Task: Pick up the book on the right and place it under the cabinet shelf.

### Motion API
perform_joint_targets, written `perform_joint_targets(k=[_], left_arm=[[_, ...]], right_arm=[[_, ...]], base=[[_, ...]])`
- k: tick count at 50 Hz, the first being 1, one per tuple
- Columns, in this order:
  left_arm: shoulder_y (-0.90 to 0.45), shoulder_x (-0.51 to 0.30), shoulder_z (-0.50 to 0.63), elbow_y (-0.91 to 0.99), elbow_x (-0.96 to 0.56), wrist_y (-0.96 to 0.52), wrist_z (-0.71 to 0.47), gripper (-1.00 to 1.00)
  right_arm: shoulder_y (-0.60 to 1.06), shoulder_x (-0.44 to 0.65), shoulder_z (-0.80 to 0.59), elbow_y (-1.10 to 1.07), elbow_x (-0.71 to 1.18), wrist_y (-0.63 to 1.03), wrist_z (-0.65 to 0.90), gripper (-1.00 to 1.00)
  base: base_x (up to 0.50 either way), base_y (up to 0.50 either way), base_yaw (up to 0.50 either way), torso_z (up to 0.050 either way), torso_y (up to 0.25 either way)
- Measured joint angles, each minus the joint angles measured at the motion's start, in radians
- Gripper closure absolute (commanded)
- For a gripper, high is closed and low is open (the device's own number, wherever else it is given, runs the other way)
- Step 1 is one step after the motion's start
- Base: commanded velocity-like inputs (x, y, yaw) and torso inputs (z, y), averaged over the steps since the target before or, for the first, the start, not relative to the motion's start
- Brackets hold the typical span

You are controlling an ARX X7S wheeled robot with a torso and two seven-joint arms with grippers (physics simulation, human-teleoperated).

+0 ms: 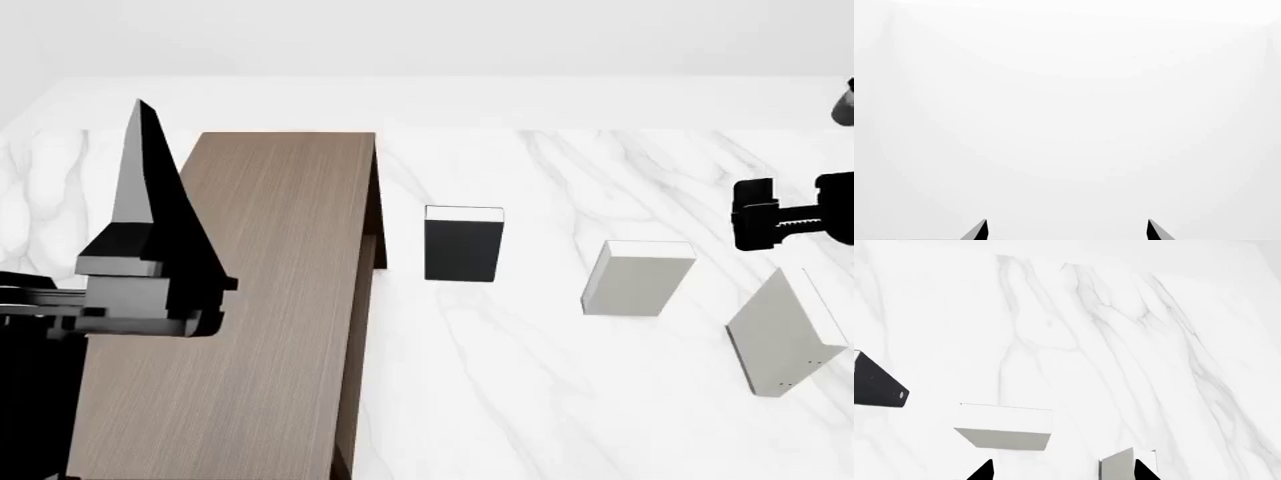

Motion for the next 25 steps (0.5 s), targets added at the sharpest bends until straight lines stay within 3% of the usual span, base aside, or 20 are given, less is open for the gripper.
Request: perform_joint_targets(k=[25], left_arm=[[-0.007,0.008,0.016,-0.017,0.007,0.005,0.001,-1.00]], right_arm=[[-0.033,0.010,-0.015,0.097,-0.054,-0.061,0.002,-1.00]], base=[[0.00,0.00,0.00,0.000,0.000]])
